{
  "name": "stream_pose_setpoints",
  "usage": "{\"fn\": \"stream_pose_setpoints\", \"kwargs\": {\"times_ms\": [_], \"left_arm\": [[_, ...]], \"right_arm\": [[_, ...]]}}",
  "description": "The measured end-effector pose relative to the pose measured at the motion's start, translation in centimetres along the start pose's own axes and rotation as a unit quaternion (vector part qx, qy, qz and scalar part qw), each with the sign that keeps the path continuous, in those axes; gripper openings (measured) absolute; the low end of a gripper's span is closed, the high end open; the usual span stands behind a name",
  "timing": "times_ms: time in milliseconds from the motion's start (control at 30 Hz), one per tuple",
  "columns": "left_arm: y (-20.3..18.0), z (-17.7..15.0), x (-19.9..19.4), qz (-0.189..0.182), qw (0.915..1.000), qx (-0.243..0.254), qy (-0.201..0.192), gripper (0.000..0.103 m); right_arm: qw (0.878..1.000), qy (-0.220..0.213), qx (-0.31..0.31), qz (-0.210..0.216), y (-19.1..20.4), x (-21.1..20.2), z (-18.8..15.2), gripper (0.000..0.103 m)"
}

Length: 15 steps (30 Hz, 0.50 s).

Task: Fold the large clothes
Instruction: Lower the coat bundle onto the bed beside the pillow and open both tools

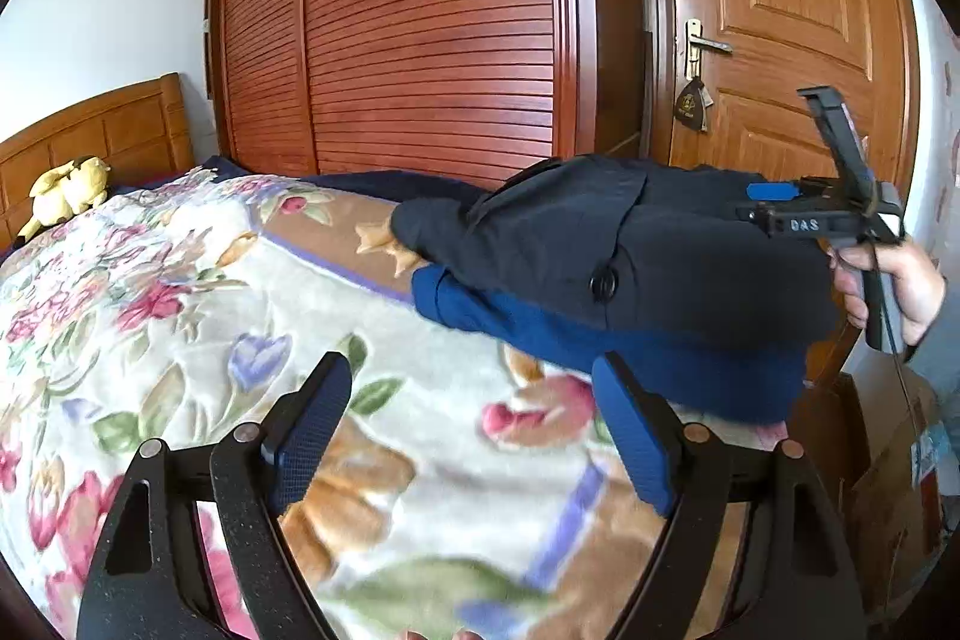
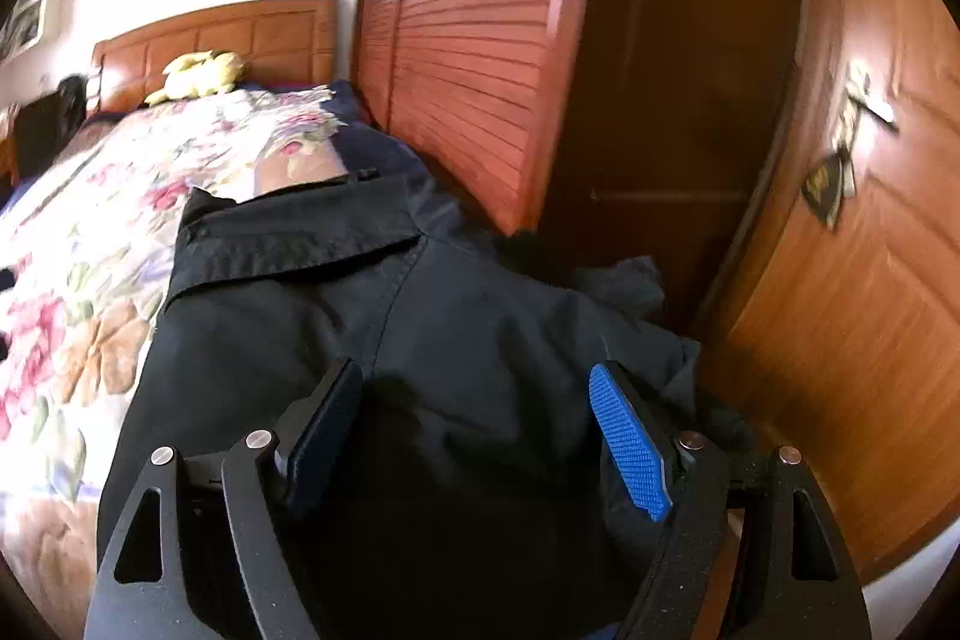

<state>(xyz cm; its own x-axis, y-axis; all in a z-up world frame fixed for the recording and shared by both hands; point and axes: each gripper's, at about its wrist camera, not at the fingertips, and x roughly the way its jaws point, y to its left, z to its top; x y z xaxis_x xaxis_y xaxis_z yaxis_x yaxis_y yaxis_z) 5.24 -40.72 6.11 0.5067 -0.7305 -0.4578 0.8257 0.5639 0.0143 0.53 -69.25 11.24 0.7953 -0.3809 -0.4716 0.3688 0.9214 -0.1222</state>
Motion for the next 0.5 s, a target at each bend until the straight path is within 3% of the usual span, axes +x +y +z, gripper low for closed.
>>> {"fn": "stream_pose_setpoints", "kwargs": {"times_ms": [300,500], "left_arm": [[1.8,-2.5,-7.1,0.022,0.9997,-0.013,-0.007,0.083],[3.7,-4.2,-12.9,0.052,0.9976,-0.041,-0.02,0.083]], "right_arm": [[0.997,-0.021,0.021,-0.074,0.9,-5.7,0.0,0.079],[0.997,-0.05,0.005,-0.063,4.9,-11.1,-0.2,0.08]]}}
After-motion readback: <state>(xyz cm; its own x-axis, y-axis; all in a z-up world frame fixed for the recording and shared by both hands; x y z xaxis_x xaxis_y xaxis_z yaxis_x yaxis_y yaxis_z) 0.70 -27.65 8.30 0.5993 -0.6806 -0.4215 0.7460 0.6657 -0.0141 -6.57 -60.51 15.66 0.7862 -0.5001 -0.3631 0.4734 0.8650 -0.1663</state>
